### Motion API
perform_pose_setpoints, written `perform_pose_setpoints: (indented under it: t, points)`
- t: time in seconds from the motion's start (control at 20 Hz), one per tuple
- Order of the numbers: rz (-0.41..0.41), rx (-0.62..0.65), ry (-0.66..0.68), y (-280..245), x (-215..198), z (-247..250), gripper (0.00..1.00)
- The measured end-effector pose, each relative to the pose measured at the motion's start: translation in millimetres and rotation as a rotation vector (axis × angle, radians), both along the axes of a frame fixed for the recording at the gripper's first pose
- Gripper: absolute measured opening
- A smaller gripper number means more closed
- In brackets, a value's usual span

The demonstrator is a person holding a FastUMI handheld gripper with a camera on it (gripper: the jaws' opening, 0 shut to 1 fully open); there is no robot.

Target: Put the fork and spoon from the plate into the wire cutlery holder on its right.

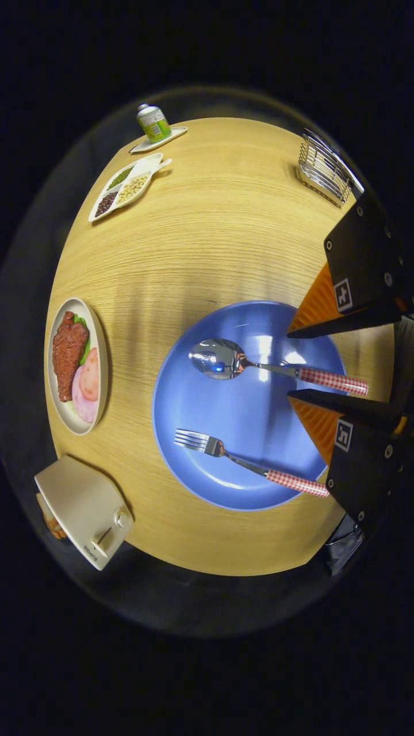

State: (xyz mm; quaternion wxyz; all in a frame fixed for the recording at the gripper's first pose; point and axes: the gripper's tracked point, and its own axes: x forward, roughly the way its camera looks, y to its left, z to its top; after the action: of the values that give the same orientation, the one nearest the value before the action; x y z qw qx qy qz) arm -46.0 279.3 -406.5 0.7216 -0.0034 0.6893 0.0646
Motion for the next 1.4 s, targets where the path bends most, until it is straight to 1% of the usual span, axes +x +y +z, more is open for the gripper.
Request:
perform_pose_setpoints:
  t: [0.05, 0.1, 0.15, 0.2, 0.3, 0.45, 0.6, 0.7, 0.85, 0.95, 1.15, 1.4]
  points:
    - [-0.019, 0.002, 0.026, 1.5, -1.7, -2.5, 0.48]
    - [-0.033, 0.011, 0.057, 4.6, -5.5, -5.6, 0.4]
    - [-0.044, 0.018, 0.08, 7.5, -7.3, -6.9, 0.35]
    - [-0.048, 0.017, 0.087, 8.5, -7.1, -8.8, 0.26]
    - [-0.05, 0.014, 0.081, 10.7, -4.5, -11.1, 0.18]
    - [-0.046, 0.024, 0.086, 11.1, -3.0, -11.5, 0.1]
    - [-0.043, 0.028, 0.078, 6.9, -3.6, -5.4, 0.05]
    - [-0.05, 0.047, 0.054, 5.8, 0.3, 5.9, 0.05]
    - [-0.056, 0.056, 0.016, -6.1, 4.5, 31.6, 0.05]
    - [-0.075, 0.068, -0.011, -20.2, 4.4, 53.6, 0.05]
    - [-0.103, 0.039, -0.044, -75.1, -11.0, 91.4, 0.05]
    - [-0.166, -0.027, -0.033, -160.0, -50.6, 120.2, 0.05]
